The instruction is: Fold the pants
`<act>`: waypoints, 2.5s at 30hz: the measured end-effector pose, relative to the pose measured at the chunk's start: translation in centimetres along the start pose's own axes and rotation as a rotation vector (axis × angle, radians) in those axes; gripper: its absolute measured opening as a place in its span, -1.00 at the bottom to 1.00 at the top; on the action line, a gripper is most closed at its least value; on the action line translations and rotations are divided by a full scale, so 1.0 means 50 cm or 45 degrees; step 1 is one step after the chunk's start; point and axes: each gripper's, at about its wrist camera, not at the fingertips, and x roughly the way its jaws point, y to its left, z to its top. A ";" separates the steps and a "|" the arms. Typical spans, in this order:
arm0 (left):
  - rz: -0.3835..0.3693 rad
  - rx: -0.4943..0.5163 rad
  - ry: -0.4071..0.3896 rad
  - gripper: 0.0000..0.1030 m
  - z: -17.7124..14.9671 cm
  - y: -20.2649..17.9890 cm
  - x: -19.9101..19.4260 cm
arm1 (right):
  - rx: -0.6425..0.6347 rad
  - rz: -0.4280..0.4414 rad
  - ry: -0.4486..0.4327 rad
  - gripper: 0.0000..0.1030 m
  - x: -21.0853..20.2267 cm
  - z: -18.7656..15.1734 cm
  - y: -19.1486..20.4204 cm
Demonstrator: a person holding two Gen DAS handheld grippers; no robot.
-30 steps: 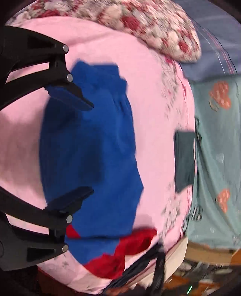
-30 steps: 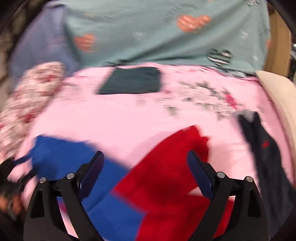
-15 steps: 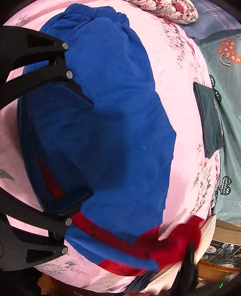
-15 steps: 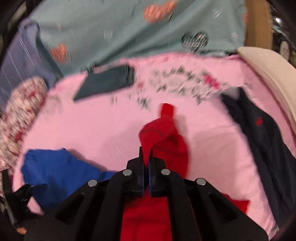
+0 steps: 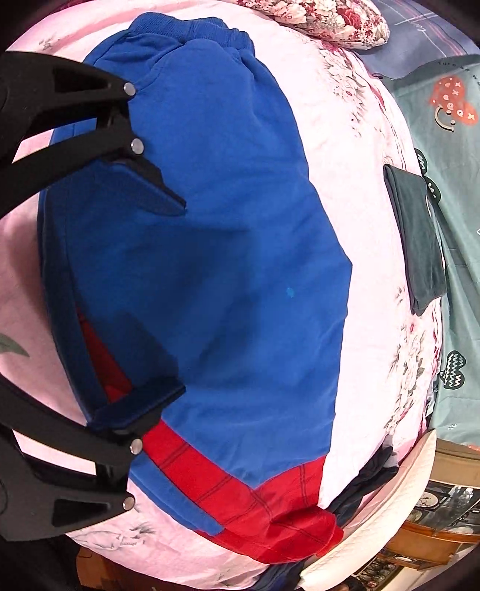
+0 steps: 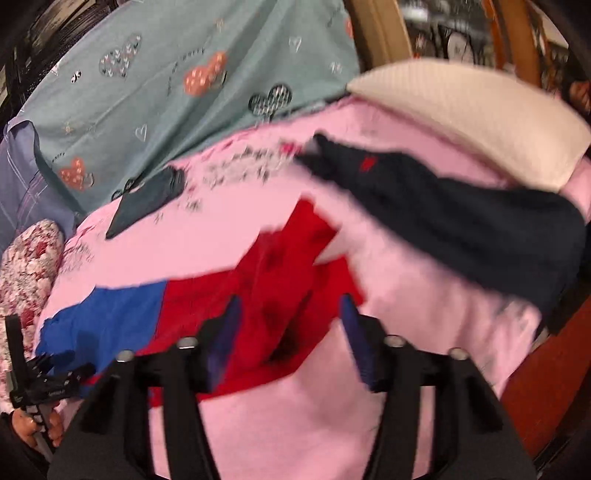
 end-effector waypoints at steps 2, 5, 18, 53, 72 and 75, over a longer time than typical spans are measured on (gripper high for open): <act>-0.002 -0.013 0.006 0.78 0.006 0.000 0.003 | -0.029 -0.062 -0.044 0.75 0.004 0.040 -0.009; 0.006 -0.014 0.010 0.81 0.014 -0.002 0.008 | -0.032 -0.108 0.015 0.75 0.061 0.085 -0.028; 0.036 0.005 0.009 0.87 -0.010 0.019 0.006 | 0.105 0.129 0.253 -0.80 0.094 0.038 -0.099; 0.232 -0.472 -0.153 0.88 -0.032 0.298 -0.123 | -0.394 0.418 0.424 -0.25 0.153 -0.037 0.298; 0.370 -0.424 -0.235 0.91 -0.066 0.325 -0.248 | -0.556 0.735 0.599 0.14 0.281 0.059 0.589; 0.315 -0.329 -0.252 0.92 -0.009 0.272 -0.216 | -0.445 0.793 0.710 0.14 0.366 0.096 0.620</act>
